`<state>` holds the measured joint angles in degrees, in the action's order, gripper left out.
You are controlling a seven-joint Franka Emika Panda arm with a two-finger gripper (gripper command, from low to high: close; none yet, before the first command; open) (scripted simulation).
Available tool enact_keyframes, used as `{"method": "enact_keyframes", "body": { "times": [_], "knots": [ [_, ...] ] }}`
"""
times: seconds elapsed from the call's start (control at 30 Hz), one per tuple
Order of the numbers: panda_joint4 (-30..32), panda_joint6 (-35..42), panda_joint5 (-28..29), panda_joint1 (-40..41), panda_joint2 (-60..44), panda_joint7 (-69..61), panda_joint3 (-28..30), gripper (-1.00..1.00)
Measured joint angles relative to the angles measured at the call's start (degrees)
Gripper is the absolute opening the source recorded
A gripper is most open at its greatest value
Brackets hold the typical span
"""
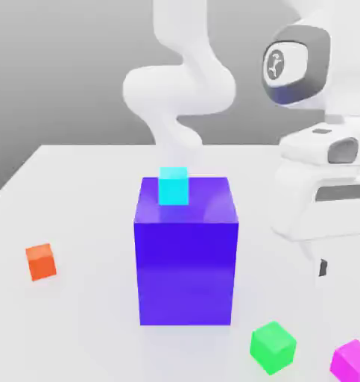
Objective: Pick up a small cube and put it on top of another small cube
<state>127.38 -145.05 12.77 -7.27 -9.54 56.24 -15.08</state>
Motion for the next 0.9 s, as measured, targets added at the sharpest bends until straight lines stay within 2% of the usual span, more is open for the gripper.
{"method": "enact_keyframes", "body": {
  "times": [0.23, 0.37, 0.4, 0.63, 0.77, 0.9],
  "knots": [
    [-1.1, -4.1, 1.2, -4.0, -14.1, 1.3, -1.6, 0.00],
    [-3.0, -9.7, 4.3, -6.8, -22.4, 3.6, 1.3, 0.00],
    [-3.2, -10.5, 4.8, -7.2, -23.5, 3.9, 1.8, -1.00],
    [-3.2, -10.3, 4.6, -7.1, -23.3, 3.8, 1.7, -1.00],
    [-1.2, -5.1, 1.1, -4.9, -16.1, 1.4, -1.1, -1.00],
    [5.4, -4.2, -4.4, -1.6, -7.7, 4.2, -0.7, -1.00]
  ]
}}
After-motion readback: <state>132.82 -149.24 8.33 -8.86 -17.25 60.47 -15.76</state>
